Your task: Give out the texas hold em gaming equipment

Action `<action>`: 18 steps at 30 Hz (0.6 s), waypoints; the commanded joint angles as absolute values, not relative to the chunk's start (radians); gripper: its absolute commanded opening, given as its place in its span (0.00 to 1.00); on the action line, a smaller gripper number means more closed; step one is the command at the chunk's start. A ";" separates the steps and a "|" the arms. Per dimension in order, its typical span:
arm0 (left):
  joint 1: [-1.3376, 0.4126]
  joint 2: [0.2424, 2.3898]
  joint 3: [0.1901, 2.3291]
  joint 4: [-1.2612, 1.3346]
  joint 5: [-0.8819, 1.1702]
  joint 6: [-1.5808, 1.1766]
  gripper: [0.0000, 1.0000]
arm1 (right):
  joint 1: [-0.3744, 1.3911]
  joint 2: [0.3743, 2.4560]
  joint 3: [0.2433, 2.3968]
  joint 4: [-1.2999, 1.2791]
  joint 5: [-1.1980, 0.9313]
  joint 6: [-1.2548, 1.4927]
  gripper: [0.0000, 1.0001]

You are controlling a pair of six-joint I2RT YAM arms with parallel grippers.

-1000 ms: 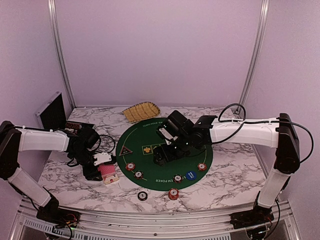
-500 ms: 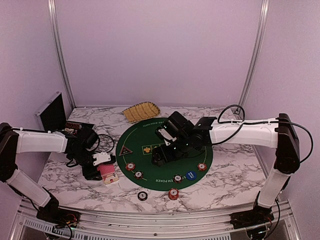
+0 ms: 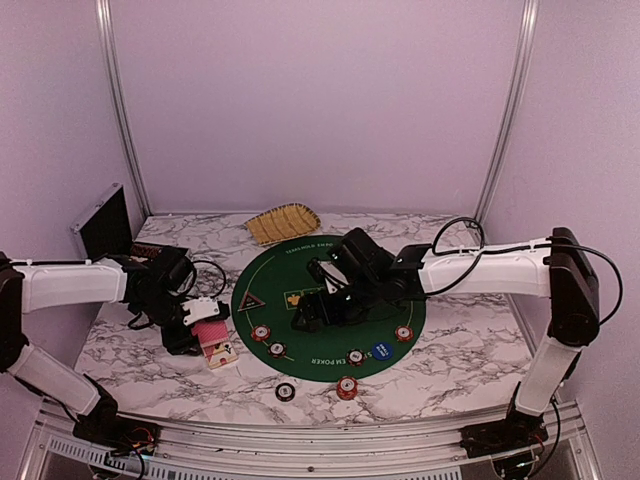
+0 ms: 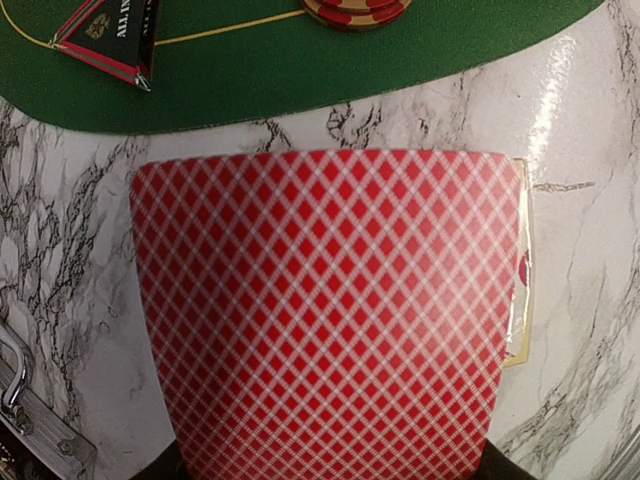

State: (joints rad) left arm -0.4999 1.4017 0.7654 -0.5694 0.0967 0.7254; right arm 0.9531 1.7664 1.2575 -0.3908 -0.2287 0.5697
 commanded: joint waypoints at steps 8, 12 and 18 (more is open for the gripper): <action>-0.545 1.337 0.916 -0.704 0.195 0.649 0.00 | 0.933 1.792 1.222 0.073 -0.560 0.784 0.94; -0.571 1.322 0.941 -0.714 0.203 0.629 0.00 | 0.933 1.836 1.214 0.216 -0.635 0.874 0.94; -0.582 1.315 0.986 -0.721 0.230 0.600 0.00 | 0.930 1.882 1.201 0.344 -0.692 0.960 0.93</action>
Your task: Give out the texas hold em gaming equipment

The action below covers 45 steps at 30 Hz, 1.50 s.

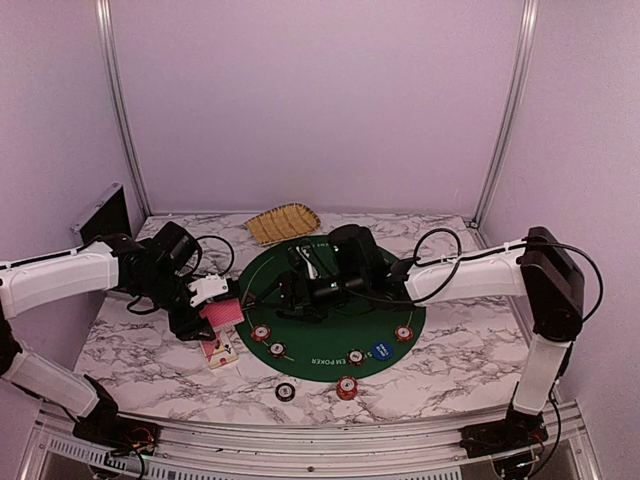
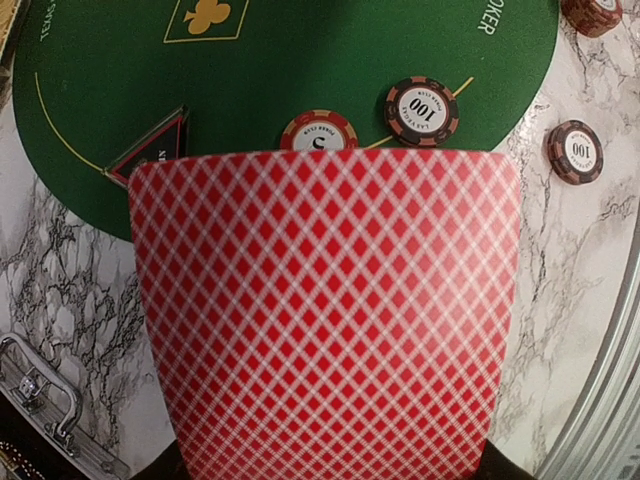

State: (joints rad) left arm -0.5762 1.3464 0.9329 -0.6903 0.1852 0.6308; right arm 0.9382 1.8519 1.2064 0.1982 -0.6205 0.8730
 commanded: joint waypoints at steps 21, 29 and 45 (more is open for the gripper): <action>-0.621 1.295 1.048 -0.753 0.248 0.588 0.00 | 0.935 2.015 1.291 0.488 -0.740 1.116 0.81; -0.627 1.293 1.043 -0.752 0.237 0.595 0.00 | 0.936 2.022 1.273 0.539 -0.759 1.151 0.80; -0.633 1.293 1.033 -0.753 0.223 0.607 0.00 | 0.947 2.163 1.387 0.678 -0.803 1.281 0.70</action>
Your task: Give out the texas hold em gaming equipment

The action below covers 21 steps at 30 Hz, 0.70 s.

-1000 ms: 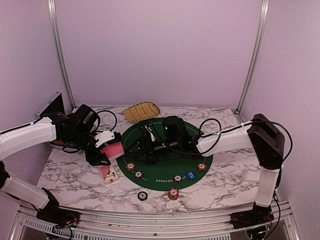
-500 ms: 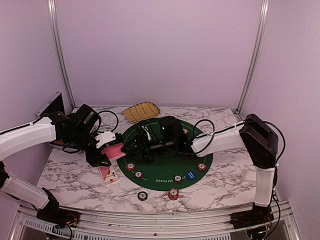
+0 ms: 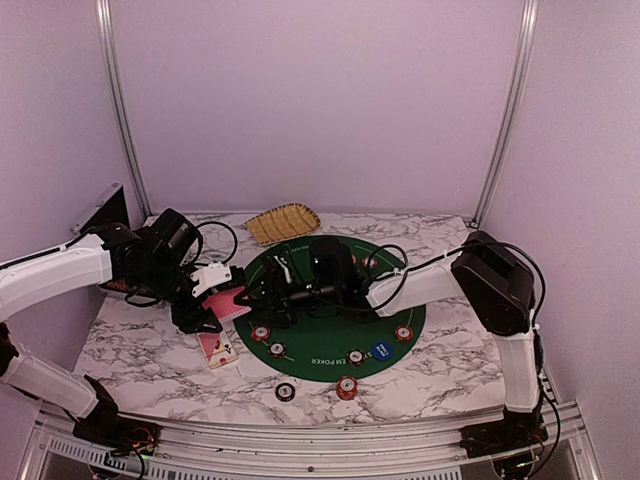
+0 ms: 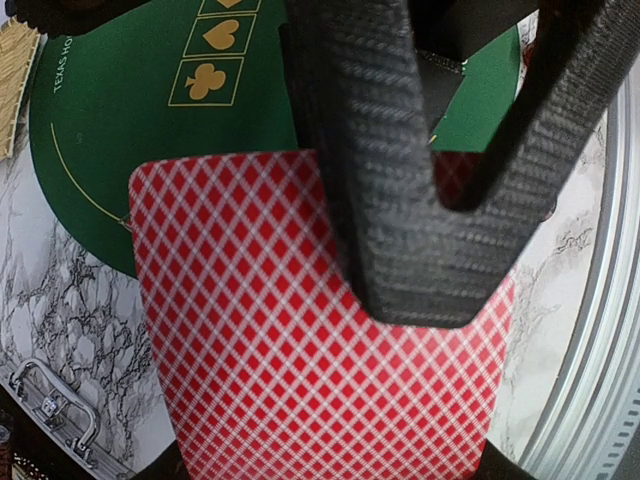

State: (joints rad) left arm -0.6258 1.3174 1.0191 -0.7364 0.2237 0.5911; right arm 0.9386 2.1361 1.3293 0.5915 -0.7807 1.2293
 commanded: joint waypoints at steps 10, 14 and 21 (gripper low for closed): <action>-0.643 1.301 1.012 -0.750 0.191 0.632 0.00 | 0.957 2.218 1.427 0.724 -0.820 1.328 0.66; -0.642 1.300 1.009 -0.752 0.190 0.633 0.00 | 0.957 2.229 1.436 0.725 -0.826 1.332 0.61; -0.643 1.309 1.014 -0.746 0.182 0.632 0.00 | 0.959 2.250 1.446 0.764 -0.831 1.369 0.30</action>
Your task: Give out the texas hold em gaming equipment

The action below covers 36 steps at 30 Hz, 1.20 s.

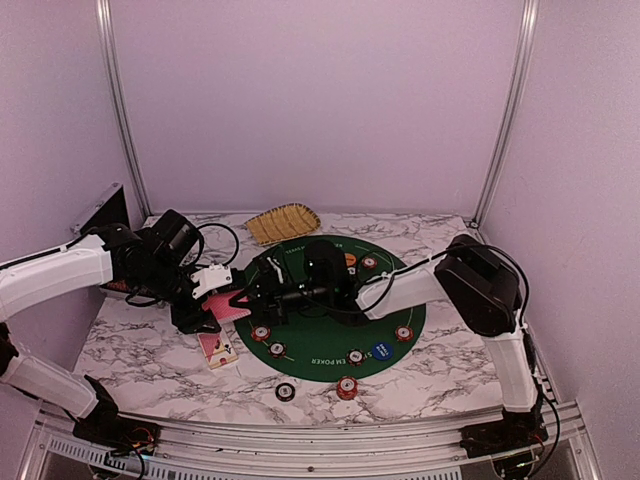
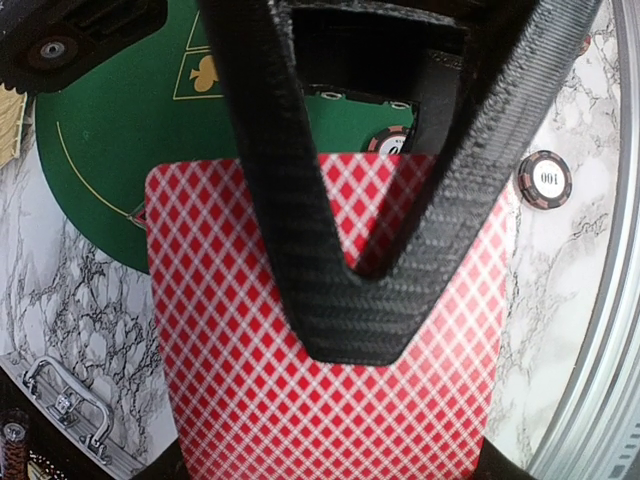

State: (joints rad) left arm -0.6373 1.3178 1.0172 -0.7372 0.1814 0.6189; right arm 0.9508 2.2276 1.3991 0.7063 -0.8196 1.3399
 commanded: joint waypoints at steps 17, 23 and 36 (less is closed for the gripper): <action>-0.643 1.273 1.033 -0.710 0.184 0.646 0.99 | 0.973 2.249 1.467 0.846 -0.805 1.437 0.00; -0.643 1.308 1.054 -0.719 0.247 0.691 0.99 | 0.992 2.281 1.511 0.859 -0.815 1.464 0.00; -0.642 1.298 1.063 -0.723 0.248 0.721 0.88 | 0.992 2.283 1.489 0.840 -0.811 1.451 0.00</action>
State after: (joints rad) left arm -0.6373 1.3056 1.0359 -0.7197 0.2283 0.7063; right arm 0.9894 2.2761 1.4715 0.7929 -0.8101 1.4490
